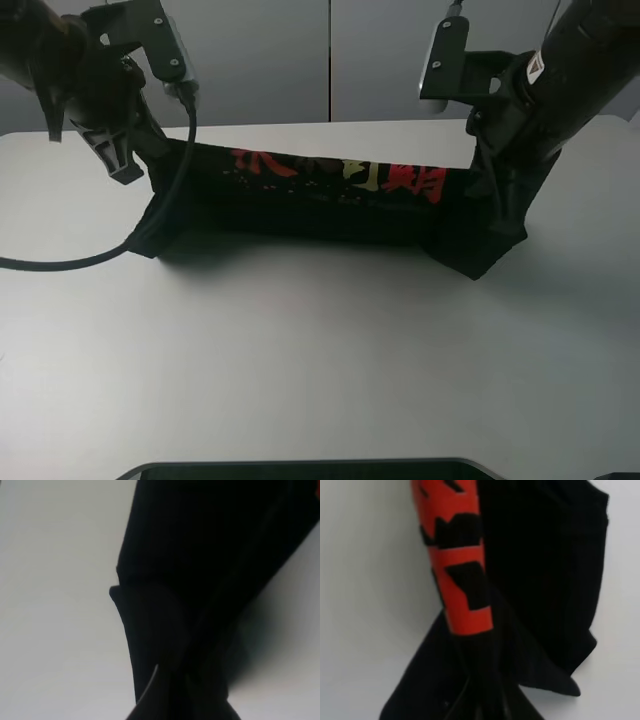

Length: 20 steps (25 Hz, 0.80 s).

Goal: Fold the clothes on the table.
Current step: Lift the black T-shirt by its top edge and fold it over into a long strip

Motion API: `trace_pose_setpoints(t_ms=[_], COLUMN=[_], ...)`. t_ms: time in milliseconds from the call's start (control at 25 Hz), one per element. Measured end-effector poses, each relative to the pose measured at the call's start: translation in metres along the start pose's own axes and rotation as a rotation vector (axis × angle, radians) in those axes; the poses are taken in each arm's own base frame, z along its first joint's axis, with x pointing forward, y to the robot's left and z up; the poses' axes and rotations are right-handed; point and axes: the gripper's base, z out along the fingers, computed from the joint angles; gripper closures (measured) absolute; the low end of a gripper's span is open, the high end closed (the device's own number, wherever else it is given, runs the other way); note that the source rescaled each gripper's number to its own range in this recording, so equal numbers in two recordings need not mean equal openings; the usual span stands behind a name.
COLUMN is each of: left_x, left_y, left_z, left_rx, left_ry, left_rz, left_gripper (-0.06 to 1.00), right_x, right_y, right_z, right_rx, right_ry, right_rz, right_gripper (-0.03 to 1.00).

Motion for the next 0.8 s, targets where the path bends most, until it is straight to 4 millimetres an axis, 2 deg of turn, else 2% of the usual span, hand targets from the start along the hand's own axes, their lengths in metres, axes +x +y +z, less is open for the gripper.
trace_pose_setpoints(t_ms=[240,400,560,800], left_x=[0.0,0.003,0.007,0.013], left_y=[0.008,0.011,0.01,0.011], left_z=[0.025,0.046,0.068,0.094], left_rx=[-0.066,-0.098,-0.101,-0.133], left_ry=[0.008,0.031,0.061,0.093], left_rz=[-0.082,-0.125,-0.153,-0.189], left_gripper=[0.94,0.94,0.94,0.94], right_x=[0.005,0.005,0.003,0.005], right_y=[-0.028,-0.042,-0.046,-0.046], right_z=[0.031,0.047,0.066,0.106], right_rx=[0.119,0.17,0.171,0.15], right_ry=[0.002,-0.058,-0.059,-0.016], right_rz=[0.156,0.209,0.198,0.159], right_gripper=[0.96,0.96,0.96,0.85])
